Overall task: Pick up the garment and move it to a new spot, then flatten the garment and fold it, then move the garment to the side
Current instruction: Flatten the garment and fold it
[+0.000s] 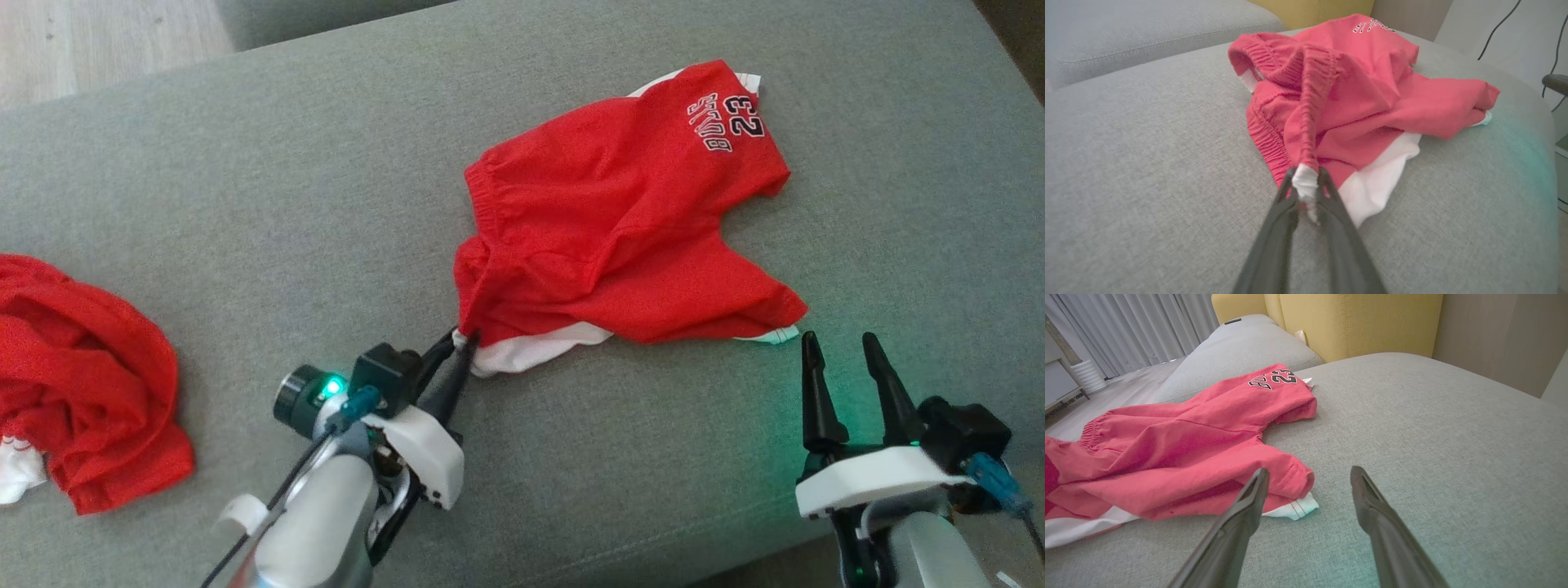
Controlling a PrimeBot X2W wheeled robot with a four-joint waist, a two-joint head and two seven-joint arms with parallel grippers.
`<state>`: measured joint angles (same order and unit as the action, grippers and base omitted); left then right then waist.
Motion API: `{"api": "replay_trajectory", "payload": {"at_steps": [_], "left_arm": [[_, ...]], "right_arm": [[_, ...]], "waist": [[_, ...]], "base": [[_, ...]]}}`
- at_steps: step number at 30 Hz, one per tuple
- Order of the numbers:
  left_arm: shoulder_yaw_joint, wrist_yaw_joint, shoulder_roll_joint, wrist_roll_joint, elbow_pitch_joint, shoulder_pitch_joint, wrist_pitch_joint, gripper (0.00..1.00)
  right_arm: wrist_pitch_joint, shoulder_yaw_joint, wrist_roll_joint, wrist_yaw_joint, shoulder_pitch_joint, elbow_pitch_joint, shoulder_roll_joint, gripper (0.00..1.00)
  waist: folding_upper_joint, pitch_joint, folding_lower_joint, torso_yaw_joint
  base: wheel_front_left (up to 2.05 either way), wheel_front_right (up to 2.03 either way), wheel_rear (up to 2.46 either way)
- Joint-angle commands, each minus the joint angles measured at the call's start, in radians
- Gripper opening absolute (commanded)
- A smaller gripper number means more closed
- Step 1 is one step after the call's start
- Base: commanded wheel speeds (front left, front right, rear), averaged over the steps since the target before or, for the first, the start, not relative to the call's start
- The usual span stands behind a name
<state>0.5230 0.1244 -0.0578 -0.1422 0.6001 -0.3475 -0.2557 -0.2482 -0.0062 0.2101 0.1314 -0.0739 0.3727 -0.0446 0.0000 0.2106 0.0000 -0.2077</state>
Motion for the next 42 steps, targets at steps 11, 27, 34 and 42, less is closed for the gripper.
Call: {"api": "replay_trajectory", "payload": {"at_steps": [11, 27, 34, 42], "left_arm": [[-0.066, -0.003, 0.001, -0.012, -0.099, -0.012, -0.006, 0.0], [-0.055, -0.004, 0.007, -0.015, -0.146, 0.003, -0.006, 0.0], [-0.051, -0.004, 0.007, -0.014, -0.151, -0.002, -0.006, 0.0], [-0.057, -0.004, 0.007, -0.018, -0.145, -0.004, -0.006, 0.0]], "right_arm": [[-0.002, 0.032, 0.006, -0.001, -0.046, 0.054, -0.006, 1.0], [0.003, -0.02, 0.045, -0.001, -0.176, 0.302, -0.006, 1.0], [-0.006, -0.014, 0.025, -0.001, -0.221, 0.374, -0.006, 1.0], [-0.011, 0.009, 0.018, -0.001, -0.247, 0.443, -0.006, 0.0]], "waist": [[0.0, -0.009, 0.0, 0.033], [0.0, 0.001, 0.0, 0.078], [0.0, 0.01, 0.0, 0.082], [0.0, -0.004, 0.0, 0.084]], "base": [[0.0, 0.0, 0.0], [0.0, 0.0, 0.0], [0.0, 0.0, 0.0], [0.0, 0.0, 0.0]]}}
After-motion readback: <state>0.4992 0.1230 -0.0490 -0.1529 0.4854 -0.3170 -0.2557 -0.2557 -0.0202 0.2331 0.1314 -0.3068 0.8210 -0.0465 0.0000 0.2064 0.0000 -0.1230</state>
